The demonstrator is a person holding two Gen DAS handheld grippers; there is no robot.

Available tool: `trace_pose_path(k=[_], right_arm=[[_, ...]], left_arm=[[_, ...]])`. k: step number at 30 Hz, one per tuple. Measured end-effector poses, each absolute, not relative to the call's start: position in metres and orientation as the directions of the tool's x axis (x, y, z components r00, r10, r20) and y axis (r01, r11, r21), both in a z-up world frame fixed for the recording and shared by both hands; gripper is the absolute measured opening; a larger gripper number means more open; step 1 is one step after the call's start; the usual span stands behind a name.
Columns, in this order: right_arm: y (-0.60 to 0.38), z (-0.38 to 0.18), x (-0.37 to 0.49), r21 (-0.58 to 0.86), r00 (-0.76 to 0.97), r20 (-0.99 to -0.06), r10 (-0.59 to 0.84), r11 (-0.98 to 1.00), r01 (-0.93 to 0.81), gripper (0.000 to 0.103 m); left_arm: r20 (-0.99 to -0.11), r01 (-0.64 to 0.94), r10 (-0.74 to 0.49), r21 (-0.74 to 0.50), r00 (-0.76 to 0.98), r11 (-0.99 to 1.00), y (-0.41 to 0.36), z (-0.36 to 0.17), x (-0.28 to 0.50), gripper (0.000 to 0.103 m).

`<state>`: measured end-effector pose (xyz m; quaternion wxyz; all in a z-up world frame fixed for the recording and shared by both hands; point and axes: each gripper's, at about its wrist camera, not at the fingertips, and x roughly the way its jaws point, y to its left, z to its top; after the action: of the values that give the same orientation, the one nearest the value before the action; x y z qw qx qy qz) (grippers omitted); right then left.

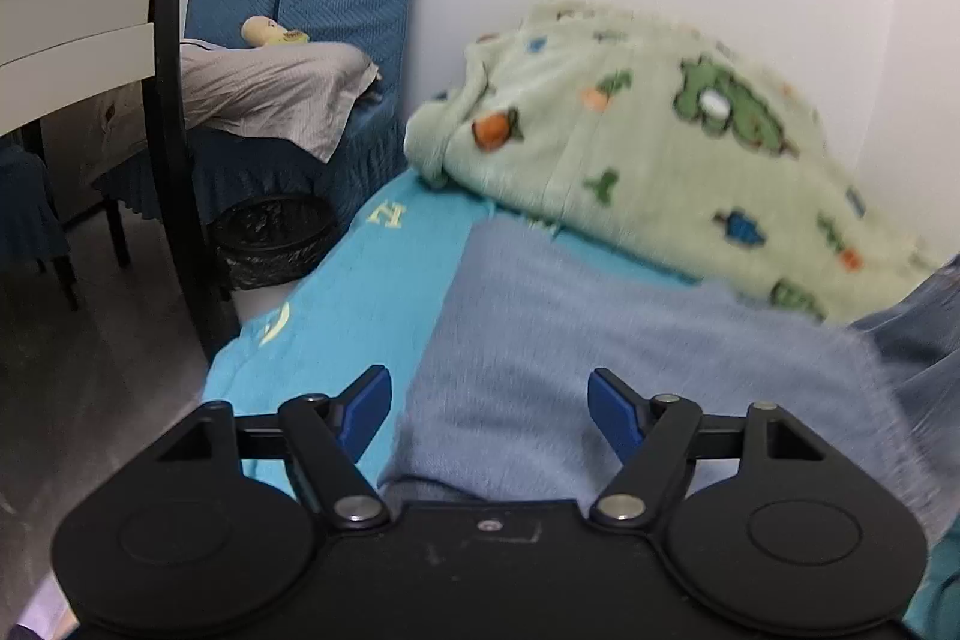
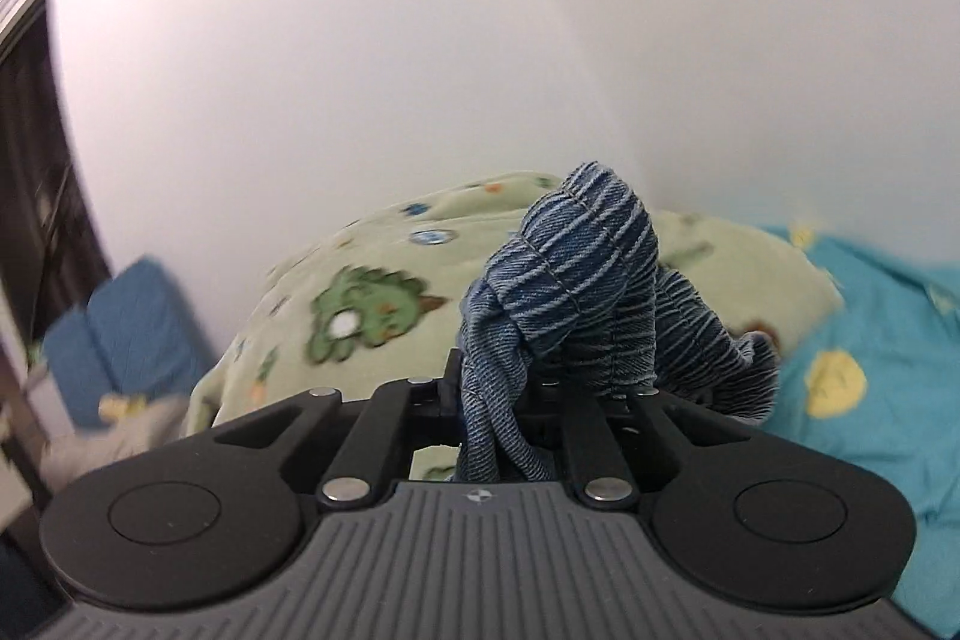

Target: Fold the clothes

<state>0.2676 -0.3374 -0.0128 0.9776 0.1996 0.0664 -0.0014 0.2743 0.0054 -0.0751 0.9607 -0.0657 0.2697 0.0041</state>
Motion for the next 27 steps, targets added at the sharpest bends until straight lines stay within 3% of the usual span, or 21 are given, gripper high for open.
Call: trace_pose_path(k=[9, 13, 16, 18, 24, 27], right_arm=[[-0.176, 0.012, 0.265, -0.002, 0.972, -0.113, 0.204, 0.979, -0.206, 0.011], [-0.102, -0.024, 0.257, -0.183, 0.923, -0.18, 0.341, 0.91, -0.372, 0.011], [-0.061, -0.065, 0.259, -0.205, 0.872, -0.309, 0.381, 0.868, -0.452, 0.01], [-0.039, -0.092, 0.258, -0.245, 0.873, -0.398, 0.283, 0.884, -0.399, 0.011], [-0.027, -0.074, 0.255, -0.301, 0.895, -0.356, 0.268, 0.874, -0.382, 0.011], [-0.028, -0.061, 0.258, -0.22, 0.881, -0.358, 0.31, 0.889, -0.402, 0.012]], left_arm=[[-0.371, -0.065, -0.092, -0.39, 0.924, 0.918, 0.091, -0.016, 0.244, 0.07], [-0.391, -0.094, -0.091, -0.428, 0.916, 0.899, 0.115, -0.019, 0.25, 0.07], [-0.429, -0.107, -0.142, -0.505, 0.892, 0.857, 0.131, -0.033, 0.261, 0.07], [-0.45, -0.096, -0.184, -0.53, 0.874, 0.842, 0.134, -0.039, 0.267, 0.07], [-0.409, -0.051, -0.244, -0.591, 0.879, 0.805, 0.134, -0.037, 0.266, 0.07], [-0.391, -0.044, -0.229, -0.576, 0.891, 0.816, 0.133, -0.032, 0.263, 0.071]])
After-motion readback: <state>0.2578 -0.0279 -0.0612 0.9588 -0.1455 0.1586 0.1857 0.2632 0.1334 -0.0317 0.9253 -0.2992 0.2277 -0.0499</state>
